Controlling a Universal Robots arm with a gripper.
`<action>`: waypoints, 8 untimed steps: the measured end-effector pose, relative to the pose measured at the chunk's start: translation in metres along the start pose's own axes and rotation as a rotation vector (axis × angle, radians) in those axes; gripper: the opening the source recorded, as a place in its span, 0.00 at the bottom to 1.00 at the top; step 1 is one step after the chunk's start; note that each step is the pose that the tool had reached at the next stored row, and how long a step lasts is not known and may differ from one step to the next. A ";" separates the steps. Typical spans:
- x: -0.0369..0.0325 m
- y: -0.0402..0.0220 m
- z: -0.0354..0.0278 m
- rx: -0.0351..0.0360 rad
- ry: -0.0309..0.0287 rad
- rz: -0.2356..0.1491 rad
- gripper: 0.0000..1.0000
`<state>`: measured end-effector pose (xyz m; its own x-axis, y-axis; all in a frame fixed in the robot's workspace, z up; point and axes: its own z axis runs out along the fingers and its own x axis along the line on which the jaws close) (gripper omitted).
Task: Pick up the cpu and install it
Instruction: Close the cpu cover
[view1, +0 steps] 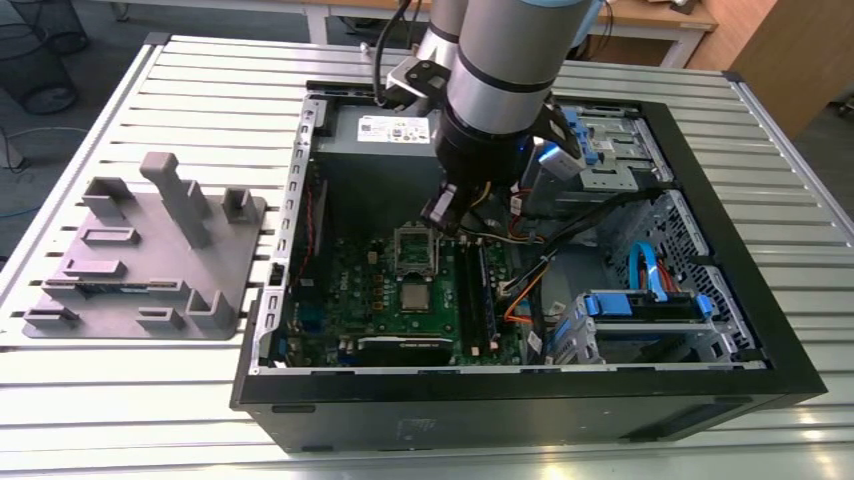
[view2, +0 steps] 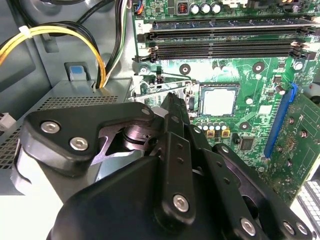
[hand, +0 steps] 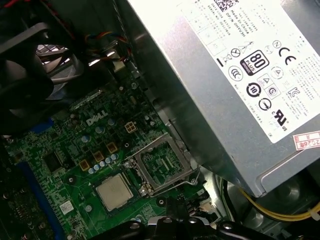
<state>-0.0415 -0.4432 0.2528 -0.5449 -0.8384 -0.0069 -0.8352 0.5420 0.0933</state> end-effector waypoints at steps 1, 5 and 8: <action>-0.0001 -0.0002 0.0000 0.0000 0.0000 0.000 0.11; -0.0010 -0.0017 0.0017 0.0000 -0.0003 0.001 0.11; -0.0016 -0.0030 0.0062 0.0000 -0.0002 0.002 0.11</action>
<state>-0.0386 -0.4431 0.2464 -0.5465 -0.8374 -0.0069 -0.8341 0.5436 0.0932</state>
